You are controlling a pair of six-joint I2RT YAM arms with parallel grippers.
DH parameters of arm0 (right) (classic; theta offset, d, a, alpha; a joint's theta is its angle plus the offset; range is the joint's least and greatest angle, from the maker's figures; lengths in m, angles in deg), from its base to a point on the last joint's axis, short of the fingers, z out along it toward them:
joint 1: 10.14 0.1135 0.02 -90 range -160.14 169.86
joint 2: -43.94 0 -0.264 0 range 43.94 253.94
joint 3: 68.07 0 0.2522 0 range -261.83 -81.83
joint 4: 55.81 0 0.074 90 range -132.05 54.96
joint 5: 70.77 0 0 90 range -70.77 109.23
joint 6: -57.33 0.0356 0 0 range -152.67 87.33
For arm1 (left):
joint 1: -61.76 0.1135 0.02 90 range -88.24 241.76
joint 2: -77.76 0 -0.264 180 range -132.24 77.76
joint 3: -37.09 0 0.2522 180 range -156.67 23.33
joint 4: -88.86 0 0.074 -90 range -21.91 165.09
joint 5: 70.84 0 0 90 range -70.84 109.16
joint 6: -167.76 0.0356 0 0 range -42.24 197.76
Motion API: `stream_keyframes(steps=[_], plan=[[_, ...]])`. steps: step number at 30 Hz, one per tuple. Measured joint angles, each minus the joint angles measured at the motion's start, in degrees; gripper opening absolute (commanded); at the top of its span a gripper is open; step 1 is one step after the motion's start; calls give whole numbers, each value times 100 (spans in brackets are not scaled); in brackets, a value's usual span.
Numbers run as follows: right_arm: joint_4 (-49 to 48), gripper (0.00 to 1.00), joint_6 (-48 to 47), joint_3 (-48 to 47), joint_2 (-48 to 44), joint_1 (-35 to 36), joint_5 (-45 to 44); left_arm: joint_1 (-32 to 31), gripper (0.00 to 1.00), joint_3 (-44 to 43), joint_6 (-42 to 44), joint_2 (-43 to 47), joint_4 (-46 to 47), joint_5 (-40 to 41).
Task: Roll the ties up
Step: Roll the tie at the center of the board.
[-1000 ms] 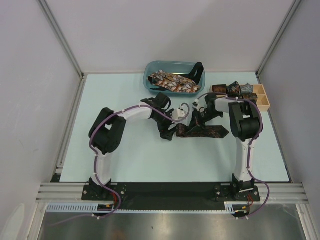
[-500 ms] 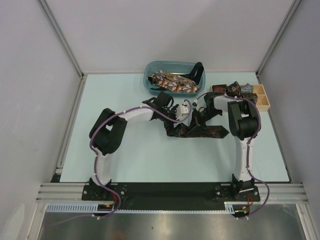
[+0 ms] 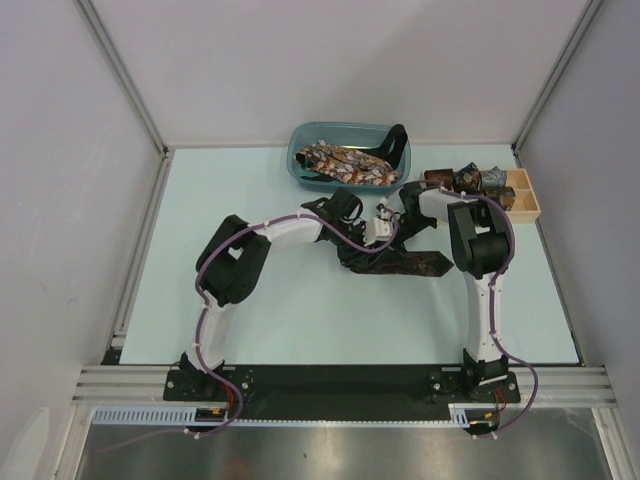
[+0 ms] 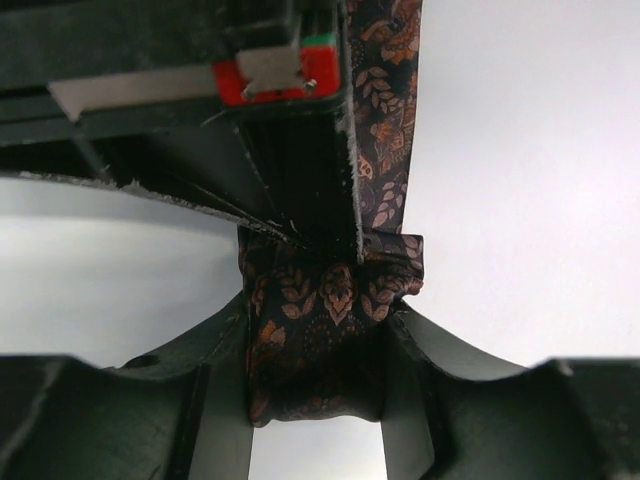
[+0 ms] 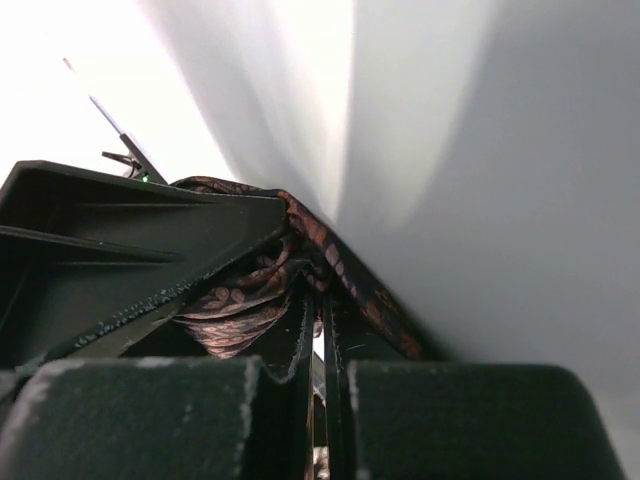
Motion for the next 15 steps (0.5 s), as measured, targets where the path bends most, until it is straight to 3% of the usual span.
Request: stream_keyframes(steps=[2, 3, 6, 15], plan=[[-118, 17, 59, -22, 0, 103, 31, 0, 37, 55, 140, 98, -170, 214], [-210, 28, 79, -35, 0, 186, 61, 0, 36, 90, 203, 164, -293, 354], [-308, 39, 105, -52, -20, 280, 177, 0, 35, 131, 299, 264, -570, 595], [-535, 45, 116, 197, -542, -98, 695, -20, 39, 260, 297, 385, -767, 872]])
